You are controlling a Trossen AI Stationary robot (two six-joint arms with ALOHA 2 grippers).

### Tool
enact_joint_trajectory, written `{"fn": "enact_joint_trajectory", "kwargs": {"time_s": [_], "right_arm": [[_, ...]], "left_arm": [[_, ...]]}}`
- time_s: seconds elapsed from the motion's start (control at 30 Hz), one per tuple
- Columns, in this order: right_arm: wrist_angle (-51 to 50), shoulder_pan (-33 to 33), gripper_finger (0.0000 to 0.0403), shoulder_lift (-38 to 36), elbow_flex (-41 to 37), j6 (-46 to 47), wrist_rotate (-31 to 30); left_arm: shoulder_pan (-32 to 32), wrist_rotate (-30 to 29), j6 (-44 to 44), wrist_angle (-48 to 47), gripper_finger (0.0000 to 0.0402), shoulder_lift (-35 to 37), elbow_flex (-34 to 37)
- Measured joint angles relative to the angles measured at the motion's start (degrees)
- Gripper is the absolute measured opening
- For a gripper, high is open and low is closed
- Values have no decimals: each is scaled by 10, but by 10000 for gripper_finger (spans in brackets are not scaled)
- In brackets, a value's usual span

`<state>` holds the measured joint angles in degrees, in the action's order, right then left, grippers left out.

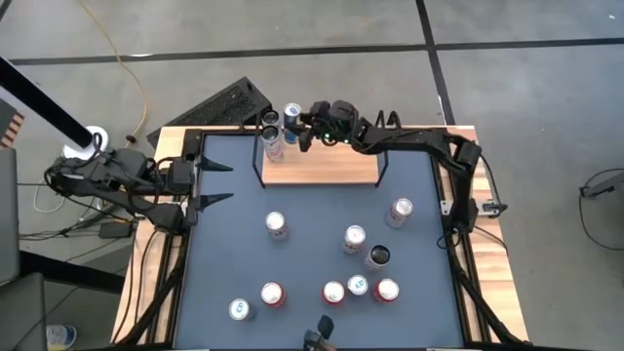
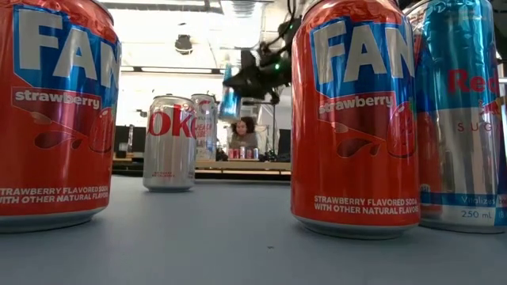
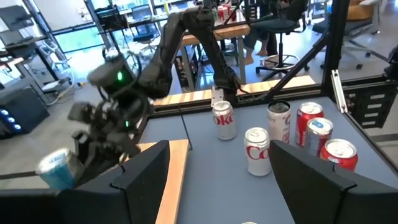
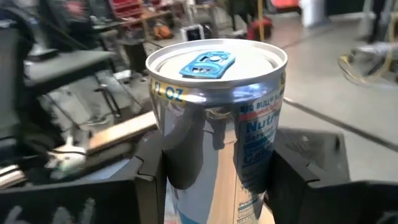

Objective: Place canned beverage on shelf
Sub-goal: Put the top blue soda can on the shelf

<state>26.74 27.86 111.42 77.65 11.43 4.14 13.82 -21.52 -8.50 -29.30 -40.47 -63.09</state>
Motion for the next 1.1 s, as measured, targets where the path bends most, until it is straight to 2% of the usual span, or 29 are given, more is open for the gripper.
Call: {"fn": "enact_joint_trajectory", "kwargs": {"time_s": [0.17,0.43,0.67,1.1], "right_arm": [[10,-4,181,34,-2,2,-45],[26,-5,183,80,-1,23,-42],[17,-4,183,90,0,21,-43],[-5,-4,228,88,0,1,-43]], "left_arm": [[0,1,-3,-3,266,0,0],[0,1,-3,-11,266,0,0],[0,2,-3,-14,266,0,0],[0,2,-2,-18,266,0,1]]}}
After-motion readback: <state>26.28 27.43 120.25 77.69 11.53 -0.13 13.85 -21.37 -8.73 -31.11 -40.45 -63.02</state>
